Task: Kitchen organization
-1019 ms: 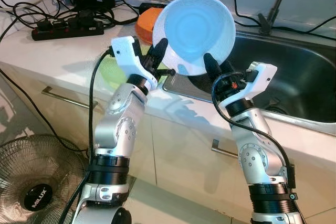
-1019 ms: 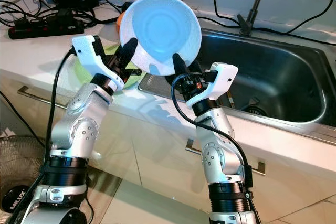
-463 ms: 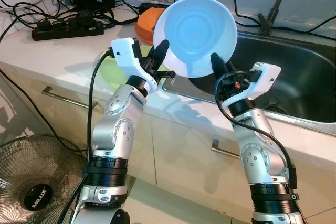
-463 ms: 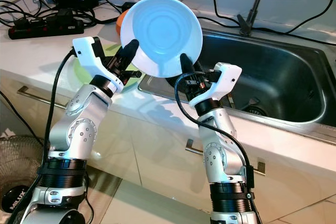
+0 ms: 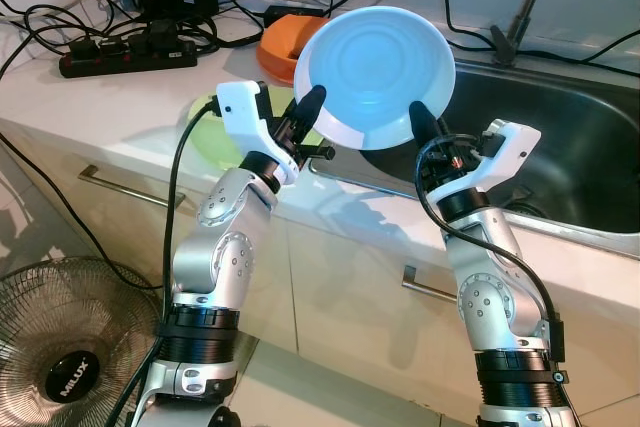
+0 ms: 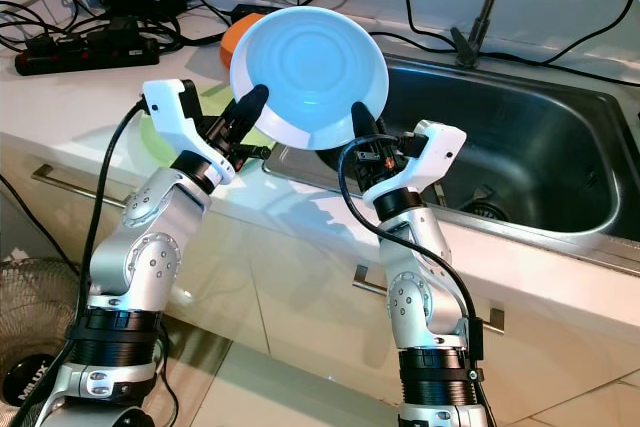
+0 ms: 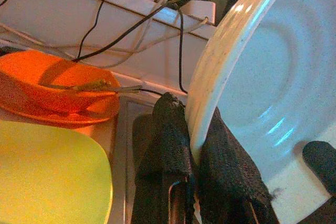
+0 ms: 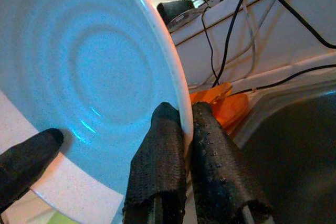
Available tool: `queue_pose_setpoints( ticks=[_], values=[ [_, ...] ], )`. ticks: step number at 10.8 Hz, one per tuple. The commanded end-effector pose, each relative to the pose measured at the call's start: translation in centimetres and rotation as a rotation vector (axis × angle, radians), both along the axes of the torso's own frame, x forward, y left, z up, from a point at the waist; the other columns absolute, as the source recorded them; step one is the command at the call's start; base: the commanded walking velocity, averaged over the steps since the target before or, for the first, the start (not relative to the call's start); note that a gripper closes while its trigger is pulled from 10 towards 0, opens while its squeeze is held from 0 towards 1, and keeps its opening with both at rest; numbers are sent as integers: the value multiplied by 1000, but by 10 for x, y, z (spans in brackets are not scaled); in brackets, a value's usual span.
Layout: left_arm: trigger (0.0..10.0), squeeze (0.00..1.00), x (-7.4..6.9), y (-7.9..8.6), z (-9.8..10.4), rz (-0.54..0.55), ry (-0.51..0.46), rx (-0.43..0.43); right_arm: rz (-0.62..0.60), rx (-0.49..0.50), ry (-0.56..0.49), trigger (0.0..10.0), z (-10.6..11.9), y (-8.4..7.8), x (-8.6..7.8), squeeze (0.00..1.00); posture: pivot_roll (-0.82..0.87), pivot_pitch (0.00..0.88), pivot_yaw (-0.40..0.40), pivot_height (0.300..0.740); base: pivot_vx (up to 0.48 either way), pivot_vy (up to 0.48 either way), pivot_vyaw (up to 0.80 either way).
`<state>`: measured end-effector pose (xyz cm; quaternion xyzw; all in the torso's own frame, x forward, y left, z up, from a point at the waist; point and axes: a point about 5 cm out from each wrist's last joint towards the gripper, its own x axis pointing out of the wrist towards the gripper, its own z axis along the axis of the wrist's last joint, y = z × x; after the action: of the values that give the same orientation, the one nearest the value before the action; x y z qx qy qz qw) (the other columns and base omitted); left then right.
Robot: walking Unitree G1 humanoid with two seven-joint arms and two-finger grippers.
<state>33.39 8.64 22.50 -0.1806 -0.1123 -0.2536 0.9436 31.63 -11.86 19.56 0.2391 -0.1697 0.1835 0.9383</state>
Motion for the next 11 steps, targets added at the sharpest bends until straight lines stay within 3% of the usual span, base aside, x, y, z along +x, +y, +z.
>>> queue_pose_setpoints(
  ticks=[1,2,8,10,11],
  values=[
    [10000,0,-5,-17,4,-84,-33,61,47,-15,-13,0,3,9,-1,0,192,39,14,740,0,0,0],
    [10000,1000,-4,-16,1,-82,-21,59,46,-13,-13,0,3,9,0,0,192,38,14,740,0,0,0],
    [10000,1000,-3,-12,1,-52,-15,54,15,15,-6,0,4,4,2,0,194,46,14,740,0,0,0],
    [10000,0,-3,-13,-4,-41,0,97,-41,58,-1,0,9,-6,9,0,196,44,12,740,0,0,0],
    [10000,0,-3,-13,-5,-40,5,96,-55,66,-4,0,11,-10,11,0,197,44,12,740,0,0,0]
  ],
)
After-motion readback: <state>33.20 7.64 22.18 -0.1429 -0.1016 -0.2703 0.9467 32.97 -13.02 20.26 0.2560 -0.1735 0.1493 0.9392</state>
